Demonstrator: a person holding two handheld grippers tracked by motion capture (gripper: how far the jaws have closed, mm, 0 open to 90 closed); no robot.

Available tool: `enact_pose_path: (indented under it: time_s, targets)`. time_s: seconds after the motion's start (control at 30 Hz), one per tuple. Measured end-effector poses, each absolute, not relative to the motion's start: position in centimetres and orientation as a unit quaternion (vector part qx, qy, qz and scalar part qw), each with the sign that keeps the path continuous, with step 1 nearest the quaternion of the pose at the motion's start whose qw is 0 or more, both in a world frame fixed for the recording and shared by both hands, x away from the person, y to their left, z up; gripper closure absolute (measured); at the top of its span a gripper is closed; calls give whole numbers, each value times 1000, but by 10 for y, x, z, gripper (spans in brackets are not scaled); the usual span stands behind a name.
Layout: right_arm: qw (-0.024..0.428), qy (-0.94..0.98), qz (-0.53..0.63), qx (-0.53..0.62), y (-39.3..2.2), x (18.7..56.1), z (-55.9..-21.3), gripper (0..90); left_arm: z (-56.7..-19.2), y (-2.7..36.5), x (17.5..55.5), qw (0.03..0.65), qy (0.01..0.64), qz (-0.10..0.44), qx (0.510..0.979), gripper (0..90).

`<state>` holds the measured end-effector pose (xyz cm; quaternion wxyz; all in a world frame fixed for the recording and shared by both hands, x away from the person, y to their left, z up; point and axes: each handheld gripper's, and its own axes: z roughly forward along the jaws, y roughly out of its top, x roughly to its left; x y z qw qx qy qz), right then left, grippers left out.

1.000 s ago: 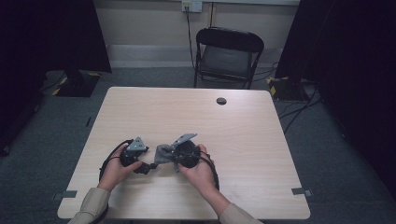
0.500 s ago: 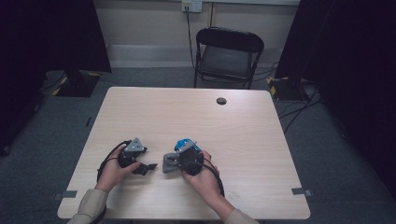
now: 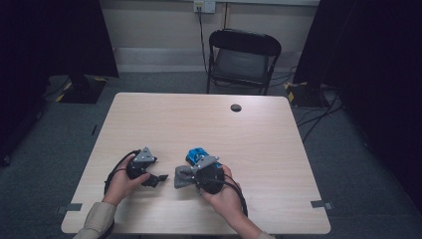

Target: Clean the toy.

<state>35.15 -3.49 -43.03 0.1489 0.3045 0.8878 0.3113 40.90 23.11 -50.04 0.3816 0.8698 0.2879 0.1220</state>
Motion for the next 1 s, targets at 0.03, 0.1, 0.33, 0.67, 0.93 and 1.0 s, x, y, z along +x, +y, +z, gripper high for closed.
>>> enact_pose_path:
  time_s: [0.03, 0.1, 0.33, 0.67, 0.93, 1.0]
  targets:
    - [150, 885, 317, 308, -28, 356, -431, 765, -500, 231, 409, 382, 288, 122, 870, 135]
    - [142, 883, 317, 315, -17, 366, -435, 764, -500, 231, 409, 381, 286, 123, 871, 136]
    - [139, 880, 296, 344, -2, 391, -457, 765, -500, 231, 409, 381, 284, 122, 871, 138]
    - [140, 886, 294, 331, -24, 376, -454, 765, -500, 230, 409, 381, 285, 122, 871, 136]
    - [136, 892, 294, 316, -51, 356, -448, 764, -500, 229, 408, 379, 285, 125, 871, 132]
    - [137, 893, 295, 312, -58, 351, -448, 764, -500, 228, 408, 380, 284, 123, 872, 132]
